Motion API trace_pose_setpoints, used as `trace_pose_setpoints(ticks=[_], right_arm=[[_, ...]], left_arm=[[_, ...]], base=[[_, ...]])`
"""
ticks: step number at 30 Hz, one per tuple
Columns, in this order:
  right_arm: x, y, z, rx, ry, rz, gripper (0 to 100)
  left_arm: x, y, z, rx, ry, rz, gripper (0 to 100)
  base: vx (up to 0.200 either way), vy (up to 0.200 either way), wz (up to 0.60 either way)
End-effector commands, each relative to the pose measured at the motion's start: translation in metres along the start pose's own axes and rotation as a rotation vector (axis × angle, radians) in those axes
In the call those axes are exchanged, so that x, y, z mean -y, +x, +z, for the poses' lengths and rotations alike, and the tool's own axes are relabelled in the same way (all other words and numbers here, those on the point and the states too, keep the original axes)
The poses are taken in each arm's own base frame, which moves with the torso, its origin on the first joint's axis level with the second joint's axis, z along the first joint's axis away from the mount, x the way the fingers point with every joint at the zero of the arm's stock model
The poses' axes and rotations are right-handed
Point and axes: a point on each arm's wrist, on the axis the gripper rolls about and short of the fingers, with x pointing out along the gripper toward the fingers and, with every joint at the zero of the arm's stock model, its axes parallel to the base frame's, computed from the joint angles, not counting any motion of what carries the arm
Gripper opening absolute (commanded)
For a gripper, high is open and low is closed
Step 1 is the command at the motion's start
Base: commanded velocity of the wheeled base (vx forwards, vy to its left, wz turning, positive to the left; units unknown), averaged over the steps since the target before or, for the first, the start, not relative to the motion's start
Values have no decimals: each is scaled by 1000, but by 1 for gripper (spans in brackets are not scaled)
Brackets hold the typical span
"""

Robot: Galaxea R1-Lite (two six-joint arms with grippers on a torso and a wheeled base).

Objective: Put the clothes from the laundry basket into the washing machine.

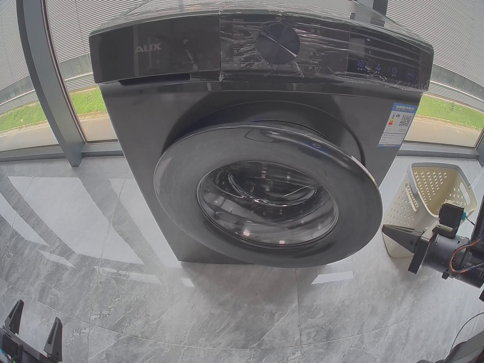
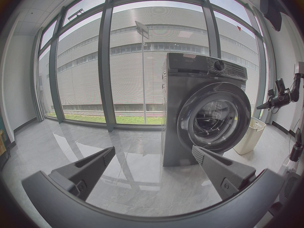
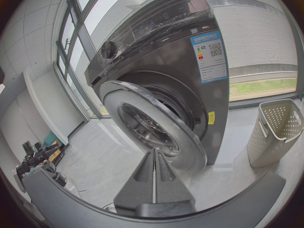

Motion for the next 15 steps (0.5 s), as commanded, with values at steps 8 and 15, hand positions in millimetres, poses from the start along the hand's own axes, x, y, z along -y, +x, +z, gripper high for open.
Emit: trace_pose_setpoints(ticks=[8, 15], right_arm=[[17, 54, 4, 17, 6, -112, 0], [28, 63, 19, 124, -6, -183, 0]], left_arm=[[0, 0, -5, -2, -4, 1, 100], [0, 0, -5, -2, -10, 1, 100]], base=[[0, 0, 0], [0, 0, 0]])
